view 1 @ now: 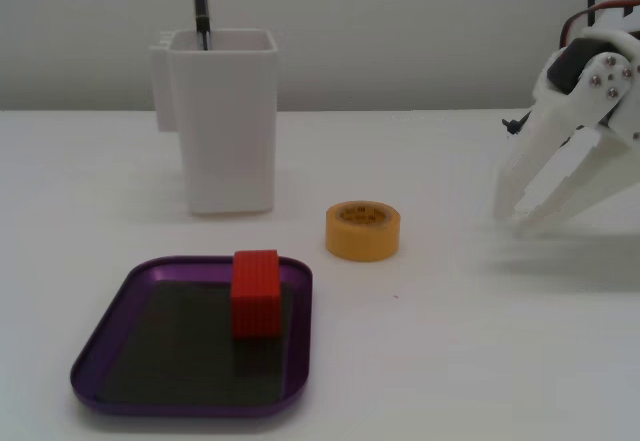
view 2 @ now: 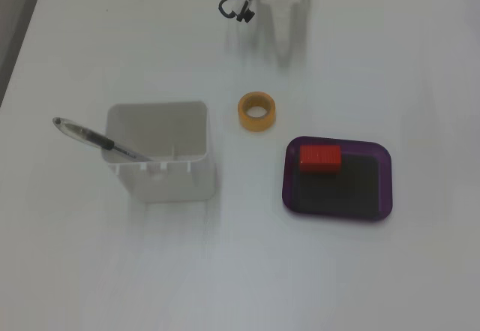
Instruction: Remove the cube from the box.
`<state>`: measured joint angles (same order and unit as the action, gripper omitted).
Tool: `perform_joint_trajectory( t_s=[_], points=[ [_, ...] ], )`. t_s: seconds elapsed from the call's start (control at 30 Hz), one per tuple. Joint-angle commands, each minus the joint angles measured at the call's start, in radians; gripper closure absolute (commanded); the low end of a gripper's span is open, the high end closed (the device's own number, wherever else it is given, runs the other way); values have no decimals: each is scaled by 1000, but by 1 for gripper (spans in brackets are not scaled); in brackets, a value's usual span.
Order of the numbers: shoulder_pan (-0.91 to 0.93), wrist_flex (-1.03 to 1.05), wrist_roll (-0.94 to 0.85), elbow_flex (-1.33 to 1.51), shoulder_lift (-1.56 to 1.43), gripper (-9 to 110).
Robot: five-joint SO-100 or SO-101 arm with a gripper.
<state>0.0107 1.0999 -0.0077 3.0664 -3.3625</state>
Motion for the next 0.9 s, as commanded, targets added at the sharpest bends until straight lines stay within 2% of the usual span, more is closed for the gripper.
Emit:
perform_joint_trajectory(
  t_s=[0.0, 0.63, 0.73, 0.87],
  points=[
    [-2, -8, -3, 2, -72, 99],
    [12, -9, 6, -190, -49, 98],
    [12, -11, 6, -276, 40, 98],
    [2, -11, 6, -460, 314, 98]
  ],
)
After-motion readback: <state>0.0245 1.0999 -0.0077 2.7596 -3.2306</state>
